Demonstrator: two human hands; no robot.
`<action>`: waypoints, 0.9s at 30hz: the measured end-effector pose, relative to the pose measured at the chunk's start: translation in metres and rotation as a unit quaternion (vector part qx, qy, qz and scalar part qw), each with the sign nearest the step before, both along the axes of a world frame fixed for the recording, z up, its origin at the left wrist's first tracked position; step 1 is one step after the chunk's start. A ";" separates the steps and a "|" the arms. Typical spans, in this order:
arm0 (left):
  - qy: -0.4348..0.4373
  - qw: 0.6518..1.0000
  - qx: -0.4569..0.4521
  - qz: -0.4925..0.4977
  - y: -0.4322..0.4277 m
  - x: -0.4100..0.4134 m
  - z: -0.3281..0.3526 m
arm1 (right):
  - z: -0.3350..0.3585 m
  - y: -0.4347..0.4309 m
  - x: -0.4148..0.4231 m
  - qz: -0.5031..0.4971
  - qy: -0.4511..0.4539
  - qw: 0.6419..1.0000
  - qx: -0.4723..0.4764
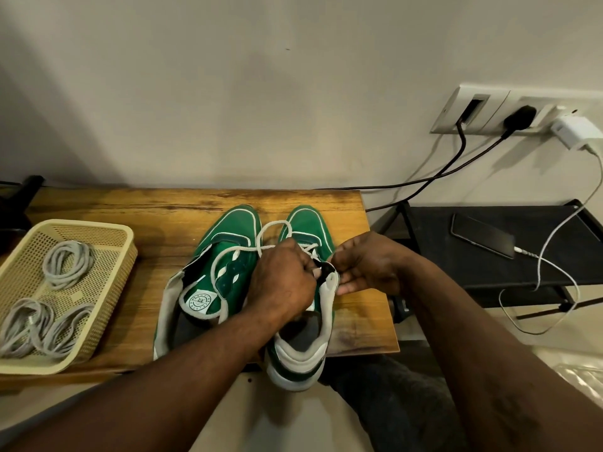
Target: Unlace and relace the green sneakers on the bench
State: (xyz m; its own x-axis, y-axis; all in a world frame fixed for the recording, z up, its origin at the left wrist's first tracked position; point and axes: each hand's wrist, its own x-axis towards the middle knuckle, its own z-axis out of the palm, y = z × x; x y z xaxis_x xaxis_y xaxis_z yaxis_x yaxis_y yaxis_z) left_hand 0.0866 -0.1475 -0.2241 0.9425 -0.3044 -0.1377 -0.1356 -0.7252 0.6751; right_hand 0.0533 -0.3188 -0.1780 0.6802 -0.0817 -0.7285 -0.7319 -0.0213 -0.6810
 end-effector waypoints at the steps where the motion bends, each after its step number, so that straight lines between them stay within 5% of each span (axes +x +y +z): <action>1: -0.004 1.000 0.005 -0.001 0.000 0.000 0.000 | -0.001 0.001 0.000 -0.004 -0.001 1.000 0.001; 8: -0.099 0.984 0.123 -0.084 0.000 -0.004 0.008 | -0.007 0.006 -0.002 0.004 -0.025 0.999 -0.029; 14: -0.053 0.994 0.069 -0.069 0.002 0.006 0.011 | -0.004 0.001 -0.004 0.020 -0.051 0.997 -0.060; 27: -0.037 0.984 0.103 -0.142 0.010 0.021 0.008 | -0.018 0.016 -0.006 -0.031 -0.041 0.997 -0.059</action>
